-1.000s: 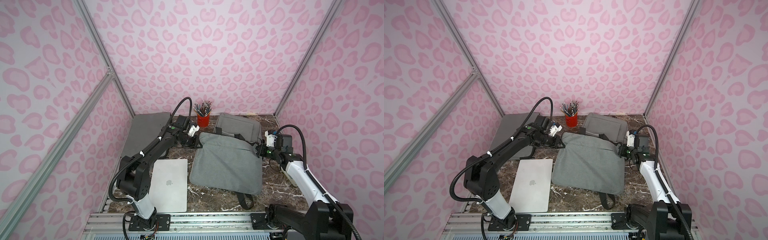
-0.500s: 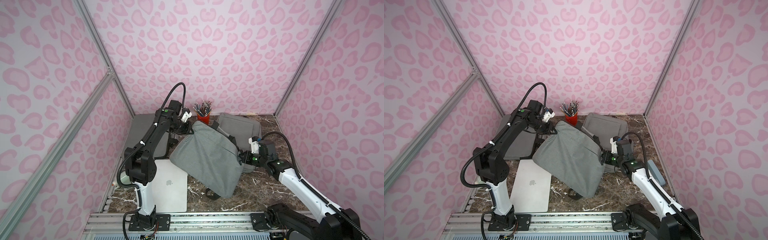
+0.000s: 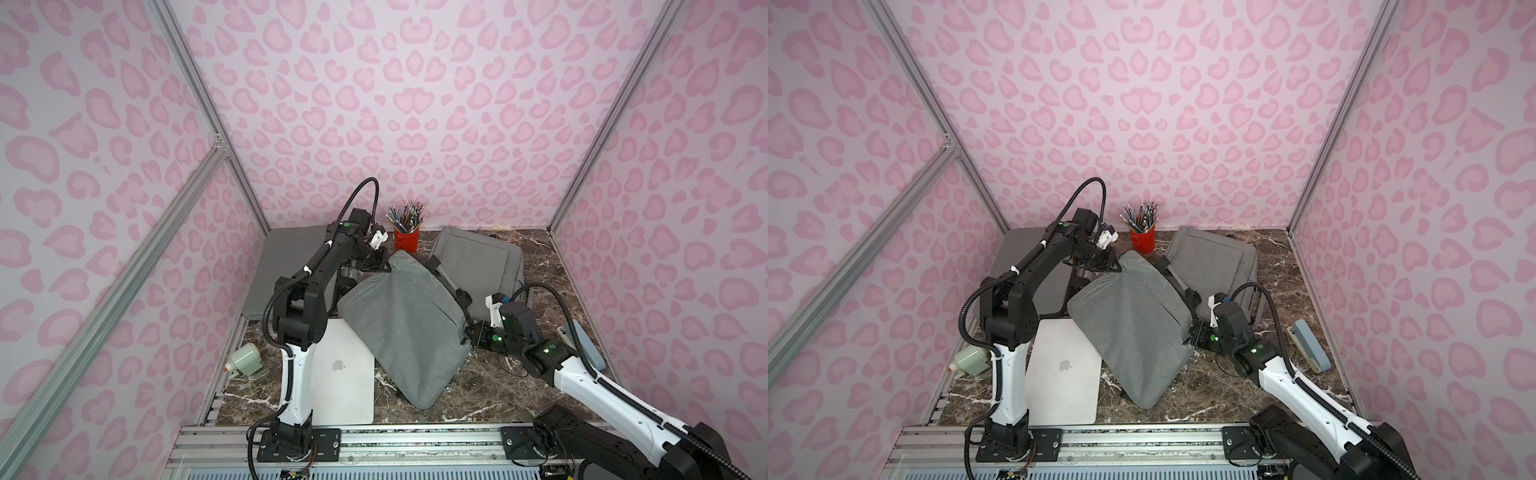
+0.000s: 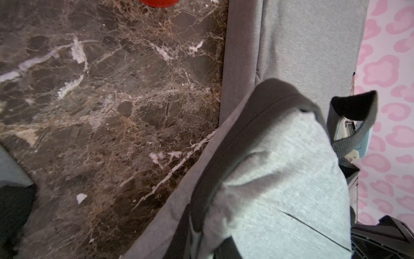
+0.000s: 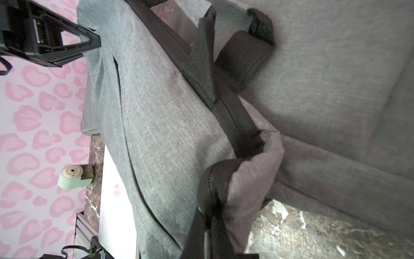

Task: Open the zippered laptop bag and take out the laptop
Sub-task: Adjust the zippered laptop bag.

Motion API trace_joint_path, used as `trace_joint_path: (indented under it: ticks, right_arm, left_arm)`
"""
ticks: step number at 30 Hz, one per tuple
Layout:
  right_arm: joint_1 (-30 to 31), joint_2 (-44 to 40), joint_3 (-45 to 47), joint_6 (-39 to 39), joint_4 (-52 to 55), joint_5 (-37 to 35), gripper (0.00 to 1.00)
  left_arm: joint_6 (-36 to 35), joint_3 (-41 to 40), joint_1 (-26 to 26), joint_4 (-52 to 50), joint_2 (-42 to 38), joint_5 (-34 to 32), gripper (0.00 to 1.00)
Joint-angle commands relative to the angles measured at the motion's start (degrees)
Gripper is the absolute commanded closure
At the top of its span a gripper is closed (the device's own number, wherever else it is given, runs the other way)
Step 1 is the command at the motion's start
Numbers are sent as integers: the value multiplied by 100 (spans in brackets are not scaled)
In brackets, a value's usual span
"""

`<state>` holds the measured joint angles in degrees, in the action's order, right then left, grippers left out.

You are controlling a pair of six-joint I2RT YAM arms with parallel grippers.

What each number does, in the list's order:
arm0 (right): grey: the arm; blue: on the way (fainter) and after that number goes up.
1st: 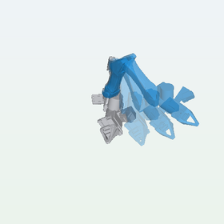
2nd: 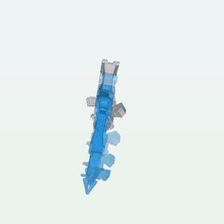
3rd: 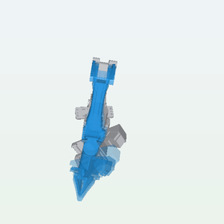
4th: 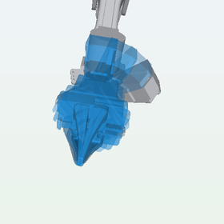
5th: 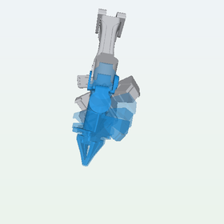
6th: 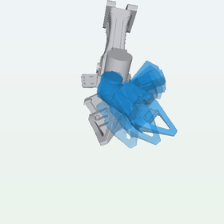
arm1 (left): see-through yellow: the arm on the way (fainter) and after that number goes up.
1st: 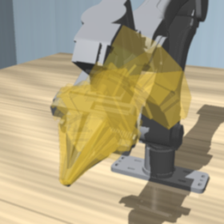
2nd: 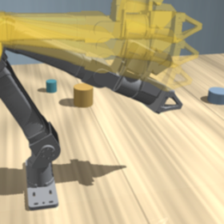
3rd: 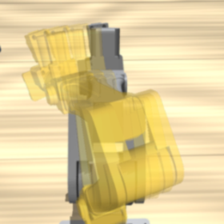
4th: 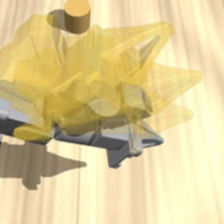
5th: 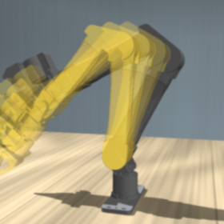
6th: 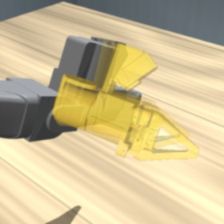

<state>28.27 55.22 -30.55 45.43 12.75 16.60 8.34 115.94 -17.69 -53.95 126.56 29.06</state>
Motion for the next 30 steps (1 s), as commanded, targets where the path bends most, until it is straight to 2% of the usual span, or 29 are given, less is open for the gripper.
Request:
trace_joint_path:
  ticks: [1,3,9,14,19,21,27,30]
  right_arm:
    - [55,-141,-14,-85,-62,67,79]
    - [49,-273,-146,-209,142,-187,65]
    - [1,-634,-663,-1068,627,-1177,46]
    - [-120,-373,-1042,-2187,325,-1163,21]
    - [-120,-33,-1424,-2843,245,-1462,18]
    - [-159,23,-1494,-2959,188,-1420,12]
    - [-833,762,-1839,-3489,-30,-258,9]
    - [-1019,1275,-2116,-3827,-79,126,13]
  left_arm:
    - [274,87,-33,300,150,478,79]
    - [274,102,-28,350,240,507,74]
    - [241,233,2,322,372,420,57]
    - [239,435,60,116,214,48,48]
    - [119,573,110,-133,-4,-129,44]
    - [107,622,137,-241,-80,-211,43]
    - [332,577,151,-518,-519,-464,41]
    - [604,74,143,-414,-955,-365,40]
